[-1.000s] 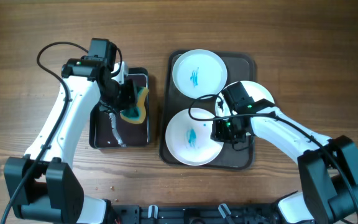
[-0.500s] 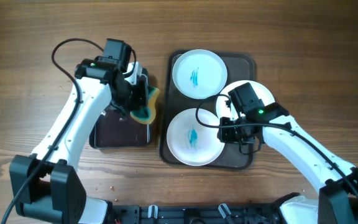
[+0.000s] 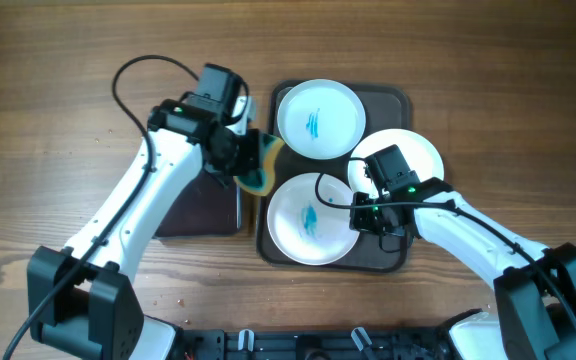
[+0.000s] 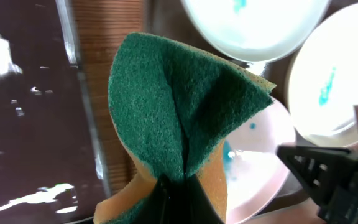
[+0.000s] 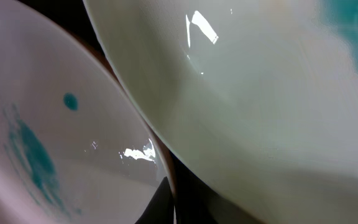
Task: Clean dirty plates on tray and stack at the side
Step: 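Lift sponge with left gripper and bring it onto the lower plate, then scrub the lower plate surface with the sponge in left gripper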
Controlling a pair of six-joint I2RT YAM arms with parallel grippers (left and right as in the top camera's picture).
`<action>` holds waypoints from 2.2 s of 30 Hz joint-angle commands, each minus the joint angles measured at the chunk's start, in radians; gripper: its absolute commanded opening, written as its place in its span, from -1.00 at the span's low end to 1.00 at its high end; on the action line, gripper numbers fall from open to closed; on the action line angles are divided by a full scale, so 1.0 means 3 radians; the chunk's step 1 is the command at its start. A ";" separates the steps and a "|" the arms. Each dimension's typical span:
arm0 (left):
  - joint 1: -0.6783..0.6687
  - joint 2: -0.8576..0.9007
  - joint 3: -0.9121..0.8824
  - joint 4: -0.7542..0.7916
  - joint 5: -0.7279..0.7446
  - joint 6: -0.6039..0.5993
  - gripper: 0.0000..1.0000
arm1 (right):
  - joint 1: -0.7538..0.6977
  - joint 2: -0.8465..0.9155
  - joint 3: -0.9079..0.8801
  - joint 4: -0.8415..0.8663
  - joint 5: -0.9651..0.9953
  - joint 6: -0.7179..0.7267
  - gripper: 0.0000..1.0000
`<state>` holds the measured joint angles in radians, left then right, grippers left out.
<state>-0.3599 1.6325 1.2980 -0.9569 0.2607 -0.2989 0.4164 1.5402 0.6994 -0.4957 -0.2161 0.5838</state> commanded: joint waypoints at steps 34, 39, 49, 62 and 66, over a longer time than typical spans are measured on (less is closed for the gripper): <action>-0.0754 0.1235 0.0038 -0.0029 -0.1105 -0.0952 -0.92 | -0.0005 0.0041 -0.0175 0.0206 0.0200 0.0183 -0.91; -0.0673 0.1235 0.0037 -0.0084 -0.1114 -0.0950 -0.92 | -0.0005 0.0041 -0.0177 0.0207 0.0200 0.0186 -0.91; -0.1031 0.1260 0.0031 0.0730 0.0418 -0.0841 -0.92 | -0.0005 0.0041 -0.0177 0.0205 0.0197 0.0187 -0.91; -0.1258 0.1260 0.0028 0.1087 0.0765 -0.0651 -0.92 | -0.0005 0.0041 -0.0175 0.0205 0.0146 0.0184 -0.92; -0.1251 0.1260 0.0028 0.1104 0.0734 -0.0506 -0.92 | -0.0005 0.0041 -0.0175 0.0205 0.0146 0.0184 -0.91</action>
<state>-0.7246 1.9804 1.3212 -0.6422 0.4274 -0.5175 0.4091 1.5276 0.6735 -0.4347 -0.2005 0.6361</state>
